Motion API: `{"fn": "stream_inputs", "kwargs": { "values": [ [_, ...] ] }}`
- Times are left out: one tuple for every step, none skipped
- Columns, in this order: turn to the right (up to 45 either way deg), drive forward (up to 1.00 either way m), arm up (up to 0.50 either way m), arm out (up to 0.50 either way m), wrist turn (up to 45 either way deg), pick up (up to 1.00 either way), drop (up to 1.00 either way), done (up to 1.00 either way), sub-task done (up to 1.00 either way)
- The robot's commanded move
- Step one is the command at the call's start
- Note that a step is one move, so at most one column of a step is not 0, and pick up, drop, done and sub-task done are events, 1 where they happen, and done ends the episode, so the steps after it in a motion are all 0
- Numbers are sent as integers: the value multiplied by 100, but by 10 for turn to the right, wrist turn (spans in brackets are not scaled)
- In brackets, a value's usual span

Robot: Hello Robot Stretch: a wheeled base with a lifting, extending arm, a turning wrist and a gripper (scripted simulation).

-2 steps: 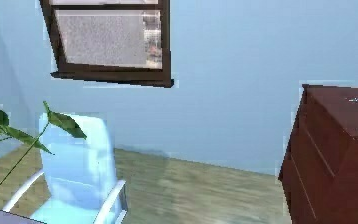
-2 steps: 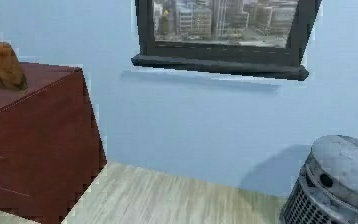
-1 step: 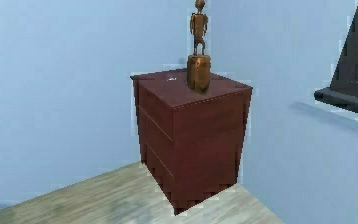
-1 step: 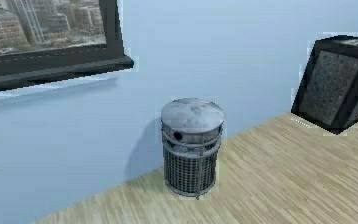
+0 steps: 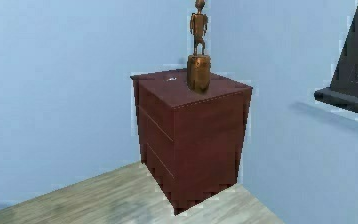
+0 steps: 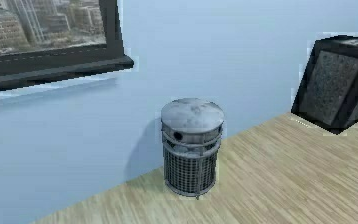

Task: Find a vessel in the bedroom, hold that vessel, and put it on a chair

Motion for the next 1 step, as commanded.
{"fn": "stream_inputs", "kwargs": {
  "values": [
    [-300,0,0,0,0,0,0,0,0]
  ]
}}
